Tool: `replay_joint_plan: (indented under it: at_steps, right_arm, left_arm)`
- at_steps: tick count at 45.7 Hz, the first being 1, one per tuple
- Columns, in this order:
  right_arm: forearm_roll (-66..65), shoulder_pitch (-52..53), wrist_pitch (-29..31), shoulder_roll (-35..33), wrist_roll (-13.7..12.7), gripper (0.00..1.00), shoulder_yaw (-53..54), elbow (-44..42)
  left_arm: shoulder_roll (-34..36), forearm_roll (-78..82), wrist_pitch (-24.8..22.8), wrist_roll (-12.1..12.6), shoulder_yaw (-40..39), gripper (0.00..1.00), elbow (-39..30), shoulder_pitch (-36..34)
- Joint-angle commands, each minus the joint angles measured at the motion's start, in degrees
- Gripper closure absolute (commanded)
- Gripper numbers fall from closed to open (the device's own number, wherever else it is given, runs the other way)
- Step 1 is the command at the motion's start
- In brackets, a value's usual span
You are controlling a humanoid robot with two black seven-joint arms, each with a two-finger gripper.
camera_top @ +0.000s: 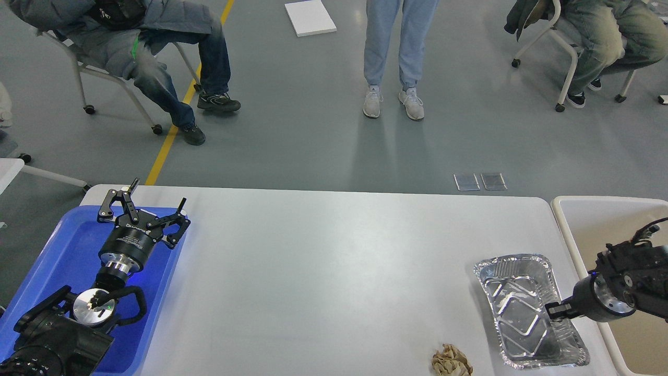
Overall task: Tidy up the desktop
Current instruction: 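Lower the right gripper to the foil tray's rim and grasp it, then lift the foil tray with the right gripper toward the beige bin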
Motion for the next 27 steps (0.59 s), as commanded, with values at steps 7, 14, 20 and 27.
replay_joint_plan:
  at_steps: [7,14,20,27]
  right_arm:
    - [0.17,8.94,4.11,-5.71,0.05,1.00,-0.42,7.96]
    - [0.25,16.23,6.13,-8.61,0.05,1.00,-3.58,13.41]
    - [0.34,21.86,7.89,-10.02,0.57,1.00,-5.78,17.54]
    - [0.43,27.48,11.49,-11.51,0.66,1.00,-5.96,20.80]
  left_arm:
    - [0.00,0.00,0.00,0.08,0.00,0.00,0.00,0.00]
    - [0.00,0.09,0.00,0.08,0.00,0.00,0.00,0.00]
    - [0.00,0.08,0.00,0.08,0.09,0.00,0.00,0.00]
    - [0.00,0.00,0.00,0.08,0.00,0.00,0.00,0.00]
